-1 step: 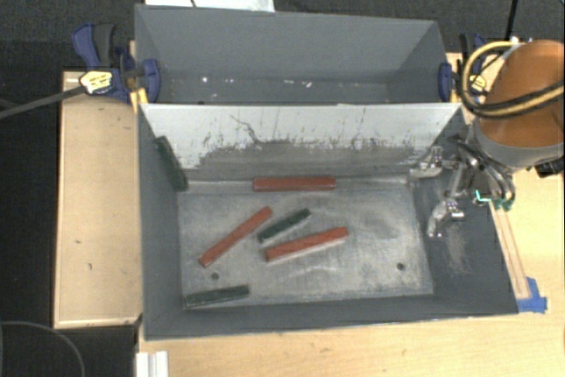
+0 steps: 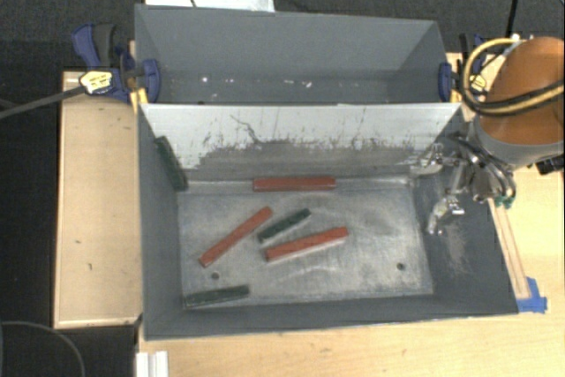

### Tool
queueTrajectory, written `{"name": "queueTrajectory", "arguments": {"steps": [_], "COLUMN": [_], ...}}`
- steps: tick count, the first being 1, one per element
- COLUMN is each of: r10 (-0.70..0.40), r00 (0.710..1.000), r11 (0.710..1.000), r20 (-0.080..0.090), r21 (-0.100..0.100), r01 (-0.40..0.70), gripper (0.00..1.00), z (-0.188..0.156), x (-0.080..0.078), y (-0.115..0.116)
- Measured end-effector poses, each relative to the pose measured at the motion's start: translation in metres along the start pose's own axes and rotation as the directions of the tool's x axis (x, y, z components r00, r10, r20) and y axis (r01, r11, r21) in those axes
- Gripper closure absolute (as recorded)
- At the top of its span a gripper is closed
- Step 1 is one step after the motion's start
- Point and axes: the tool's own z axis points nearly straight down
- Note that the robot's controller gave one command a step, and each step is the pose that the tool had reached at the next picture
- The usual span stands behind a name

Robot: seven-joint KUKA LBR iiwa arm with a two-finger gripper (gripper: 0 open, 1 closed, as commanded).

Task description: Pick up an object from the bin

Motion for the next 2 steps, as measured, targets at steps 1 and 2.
{"name": "queueTrajectory", "arguments": {"steps": [1,2], "r10": [-0.039,-0.019], "r00": [0.999,1.000], "r11": [0.999,1.000], "r20": [0.008,-0.015], "r21": [0.003,-0.005], "r01": [0.039,0.018], "gripper": [0.00,0.00], "z": [0.044,0.069], "x": [-0.005,0.015], "y": [0.038,0.079]}}
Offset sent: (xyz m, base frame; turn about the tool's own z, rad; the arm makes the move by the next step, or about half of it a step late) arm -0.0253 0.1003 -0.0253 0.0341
